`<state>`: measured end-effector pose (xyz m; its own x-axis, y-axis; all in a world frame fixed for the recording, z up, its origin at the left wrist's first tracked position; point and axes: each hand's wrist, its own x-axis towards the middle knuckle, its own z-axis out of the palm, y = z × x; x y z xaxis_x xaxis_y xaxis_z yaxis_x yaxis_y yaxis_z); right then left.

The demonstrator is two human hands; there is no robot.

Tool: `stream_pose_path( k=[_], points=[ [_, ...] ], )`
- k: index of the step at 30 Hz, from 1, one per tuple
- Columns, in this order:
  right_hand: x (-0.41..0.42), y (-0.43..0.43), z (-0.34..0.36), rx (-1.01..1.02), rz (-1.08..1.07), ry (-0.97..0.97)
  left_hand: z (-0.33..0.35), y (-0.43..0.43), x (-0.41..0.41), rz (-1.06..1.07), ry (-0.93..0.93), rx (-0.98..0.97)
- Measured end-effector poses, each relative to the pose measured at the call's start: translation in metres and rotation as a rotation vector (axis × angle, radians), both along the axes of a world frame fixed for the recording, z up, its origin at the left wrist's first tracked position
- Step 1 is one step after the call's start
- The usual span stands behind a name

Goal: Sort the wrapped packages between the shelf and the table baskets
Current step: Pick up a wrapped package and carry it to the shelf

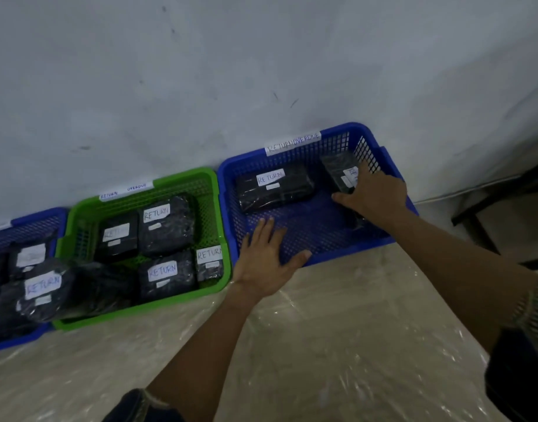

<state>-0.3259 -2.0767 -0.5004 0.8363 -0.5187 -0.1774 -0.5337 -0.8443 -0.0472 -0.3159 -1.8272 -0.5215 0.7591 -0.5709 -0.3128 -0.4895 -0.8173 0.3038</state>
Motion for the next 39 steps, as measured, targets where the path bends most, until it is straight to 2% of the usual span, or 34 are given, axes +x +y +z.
stream_pose_path(
  k=[5,9,12,20,31,35,39],
  points=[
    [0.006,0.006,-0.018,0.011,0.021,-0.004,0.003,-0.001,-0.001,-0.031,-0.004,0.036],
    [0.001,0.016,-0.032,-0.083,0.12,-0.007,0.004,-0.002,-0.001,-0.024,-0.022,0.046],
    [0.001,0.016,-0.036,-0.059,0.159,-0.009,0.005,-0.003,-0.002,0.014,0.028,0.045],
    [0.019,0.002,-0.037,0.005,0.162,-0.079,0.011,-0.005,0.0,0.059,0.094,0.073],
    [0.023,-0.002,-0.039,0.028,0.14,-0.047,0.007,-0.004,0.0,0.094,0.08,0.079],
    [0.019,0.0,-0.036,0.07,0.121,-0.089,0.005,-0.004,0.0,0.111,0.069,0.063],
    [0.009,0.011,-0.03,0.017,0.13,-0.151,0.004,-0.004,-0.001,0.122,0.067,0.045]
  ],
)
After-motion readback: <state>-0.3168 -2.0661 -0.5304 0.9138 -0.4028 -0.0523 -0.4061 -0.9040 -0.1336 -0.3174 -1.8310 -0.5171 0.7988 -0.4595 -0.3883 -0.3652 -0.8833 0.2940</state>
